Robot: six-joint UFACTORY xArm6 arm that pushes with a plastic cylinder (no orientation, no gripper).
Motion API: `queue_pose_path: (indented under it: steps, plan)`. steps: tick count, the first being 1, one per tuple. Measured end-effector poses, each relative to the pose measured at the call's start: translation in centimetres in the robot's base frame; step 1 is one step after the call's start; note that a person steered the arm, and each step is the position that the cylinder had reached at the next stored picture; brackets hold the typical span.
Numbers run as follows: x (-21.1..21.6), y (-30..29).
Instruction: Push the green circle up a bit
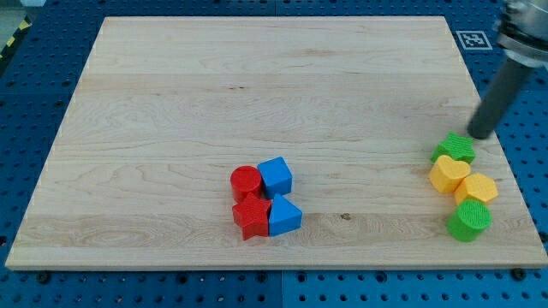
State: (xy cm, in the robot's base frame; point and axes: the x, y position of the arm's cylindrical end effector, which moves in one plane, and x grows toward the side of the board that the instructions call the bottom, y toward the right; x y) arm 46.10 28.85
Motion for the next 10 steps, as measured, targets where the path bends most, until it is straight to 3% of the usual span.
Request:
queue_pose_path:
  steps: [4,10]
  plan:
    - [7.7,2.9]
    - [11.0,3.2]
